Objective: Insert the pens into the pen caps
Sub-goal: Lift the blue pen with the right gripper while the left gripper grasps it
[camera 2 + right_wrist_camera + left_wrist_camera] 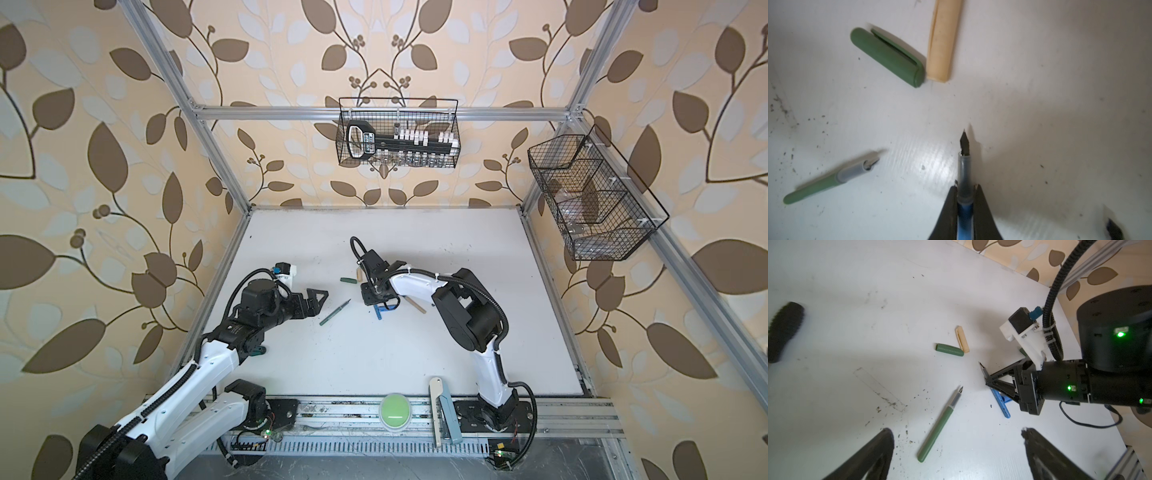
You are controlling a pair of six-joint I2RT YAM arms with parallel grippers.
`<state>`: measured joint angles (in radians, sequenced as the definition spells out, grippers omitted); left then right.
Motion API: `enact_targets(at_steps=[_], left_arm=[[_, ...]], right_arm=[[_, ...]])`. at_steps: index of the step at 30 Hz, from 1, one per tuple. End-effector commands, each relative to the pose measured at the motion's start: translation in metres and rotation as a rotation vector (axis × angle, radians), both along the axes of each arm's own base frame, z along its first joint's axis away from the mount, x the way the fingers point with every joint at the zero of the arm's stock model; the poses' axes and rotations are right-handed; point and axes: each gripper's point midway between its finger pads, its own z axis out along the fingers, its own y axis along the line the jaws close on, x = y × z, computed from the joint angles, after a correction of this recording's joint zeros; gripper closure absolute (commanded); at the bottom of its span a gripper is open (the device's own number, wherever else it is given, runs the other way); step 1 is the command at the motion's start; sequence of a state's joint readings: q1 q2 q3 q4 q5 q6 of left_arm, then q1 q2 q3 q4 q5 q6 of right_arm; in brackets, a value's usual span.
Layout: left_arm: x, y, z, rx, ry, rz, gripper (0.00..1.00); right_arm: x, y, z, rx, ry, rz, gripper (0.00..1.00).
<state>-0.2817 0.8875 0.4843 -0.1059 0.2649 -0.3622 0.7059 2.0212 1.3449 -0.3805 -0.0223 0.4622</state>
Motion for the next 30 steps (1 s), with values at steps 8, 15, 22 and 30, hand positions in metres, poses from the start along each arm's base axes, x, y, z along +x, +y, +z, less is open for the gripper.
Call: enact_targets(at_steps=[8, 15, 22, 30], left_arm=[[0.009, -0.081, -0.013, -0.135, 0.062, -0.148, 0.01], [0.02, -0.131, -0.019, -0.137, 0.081, -0.219, 0.06], [0.032, -0.148, -0.024, -0.22, 0.093, -0.229, 0.17], [0.037, -0.161, -0.024, -0.261, 0.1, -0.256, 0.28]], right_arm=[[0.017, -0.014, 0.07, 0.462, -0.143, -0.072, 0.9], [0.012, -0.019, 0.094, 0.649, -0.177, -0.098, 0.9], [0.003, -0.024, 0.111, 0.782, -0.202, -0.121, 0.9], [-0.001, -0.022, 0.116, 0.809, -0.208, -0.108, 0.9]])
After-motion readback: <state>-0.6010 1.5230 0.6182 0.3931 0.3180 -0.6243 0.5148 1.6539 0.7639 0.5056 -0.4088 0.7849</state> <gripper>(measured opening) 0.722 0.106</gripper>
